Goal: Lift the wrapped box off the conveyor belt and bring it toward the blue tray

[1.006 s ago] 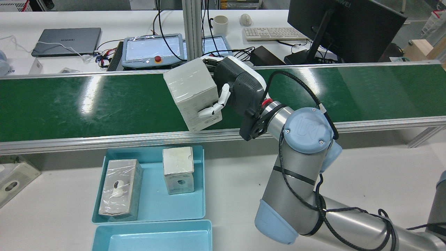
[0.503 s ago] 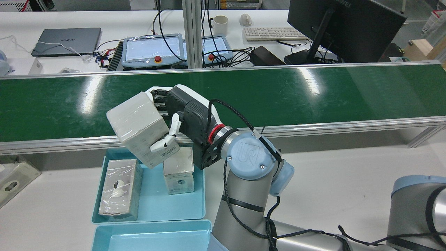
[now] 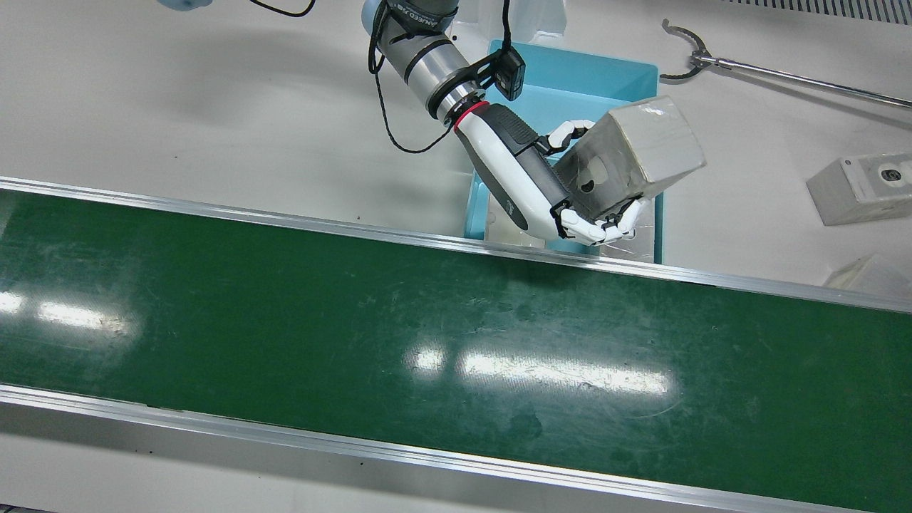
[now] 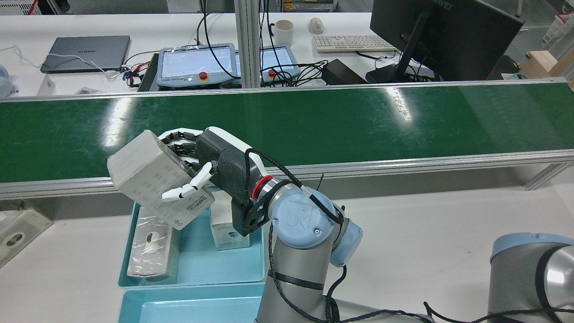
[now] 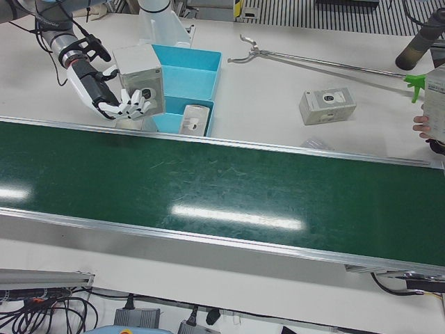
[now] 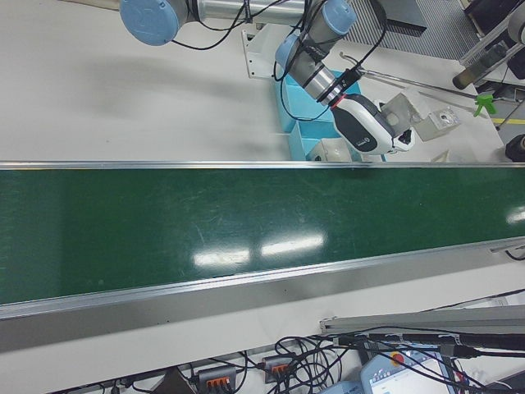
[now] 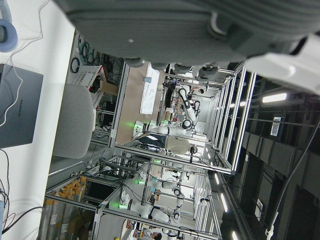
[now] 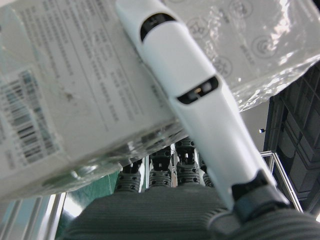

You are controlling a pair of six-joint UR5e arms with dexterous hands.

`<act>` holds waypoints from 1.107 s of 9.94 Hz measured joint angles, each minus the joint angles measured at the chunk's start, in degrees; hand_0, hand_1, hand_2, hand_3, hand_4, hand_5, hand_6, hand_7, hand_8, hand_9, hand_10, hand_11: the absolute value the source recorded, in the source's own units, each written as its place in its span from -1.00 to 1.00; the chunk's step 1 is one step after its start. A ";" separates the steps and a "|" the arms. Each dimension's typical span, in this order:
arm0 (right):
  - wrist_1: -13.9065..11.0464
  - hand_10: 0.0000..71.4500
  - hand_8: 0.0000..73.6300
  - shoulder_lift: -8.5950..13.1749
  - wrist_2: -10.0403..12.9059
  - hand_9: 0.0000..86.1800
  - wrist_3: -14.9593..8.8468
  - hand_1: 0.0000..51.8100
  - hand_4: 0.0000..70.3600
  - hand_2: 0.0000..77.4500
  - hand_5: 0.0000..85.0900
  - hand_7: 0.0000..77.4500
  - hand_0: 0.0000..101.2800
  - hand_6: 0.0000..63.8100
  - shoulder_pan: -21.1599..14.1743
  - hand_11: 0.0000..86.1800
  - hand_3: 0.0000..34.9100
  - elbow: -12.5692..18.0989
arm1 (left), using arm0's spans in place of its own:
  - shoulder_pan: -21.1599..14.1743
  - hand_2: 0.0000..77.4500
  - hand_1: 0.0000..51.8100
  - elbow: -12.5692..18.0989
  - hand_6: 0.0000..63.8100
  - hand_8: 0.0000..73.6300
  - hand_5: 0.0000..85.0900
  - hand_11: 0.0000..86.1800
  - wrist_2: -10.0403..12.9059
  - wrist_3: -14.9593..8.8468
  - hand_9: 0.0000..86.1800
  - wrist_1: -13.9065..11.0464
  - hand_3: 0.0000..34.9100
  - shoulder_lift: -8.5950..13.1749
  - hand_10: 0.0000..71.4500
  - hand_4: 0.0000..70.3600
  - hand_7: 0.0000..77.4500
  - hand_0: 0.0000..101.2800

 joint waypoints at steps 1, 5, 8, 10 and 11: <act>0.04 -0.04 -0.21 0.11 -0.04 -0.29 -0.04 -0.31 -0.47 -0.31 -0.06 -0.54 0.21 0.13 -0.20 -0.76 -1.00 -0.14 | 0.00 -0.99 -1.00 0.00 -0.98 -0.99 -0.97 -0.99 0.00 0.00 -0.99 0.00 -1.00 0.00 -0.98 -1.00 -0.99 -1.00; 0.08 -1.00 -1.00 0.22 -0.11 -0.91 -0.07 -0.16 -0.30 -0.42 -0.55 -0.75 0.06 -0.68 -0.37 -0.97 -1.00 -0.22 | 0.00 -0.99 -1.00 0.00 -0.98 -0.99 -0.97 -0.99 0.00 0.00 -0.99 0.00 -1.00 0.00 -0.98 -1.00 -0.99 -1.00; 0.06 -1.00 -1.00 0.01 -0.11 -0.90 -0.07 -0.18 -0.32 -0.42 -0.54 -0.73 0.06 -0.68 -0.36 -0.97 -1.00 0.08 | 0.00 -0.97 -1.00 0.00 -0.98 -0.99 -0.97 -0.99 0.00 0.00 -0.99 0.00 -1.00 0.00 -0.98 -1.00 -0.99 -1.00; 0.01 -1.00 -0.93 -1.77 0.01 -0.90 0.26 -0.09 -0.36 -0.37 -0.38 -0.70 0.06 -0.69 0.34 -0.97 -1.00 1.56 | 0.00 -0.99 -1.00 0.00 -0.98 -0.99 -0.97 -0.99 0.00 0.00 -1.00 0.00 -1.00 0.00 -0.98 -1.00 -0.99 -1.00; 0.00 -1.00 -0.93 -4.22 0.27 -0.90 0.56 -0.09 -0.36 -0.37 -0.38 -0.70 0.06 -0.69 2.09 -0.97 -1.00 3.38 | 0.00 -0.99 -1.00 0.00 -0.98 -0.99 -0.97 -0.99 0.00 0.00 -0.99 0.00 -1.00 0.00 -0.98 -1.00 -0.99 -1.00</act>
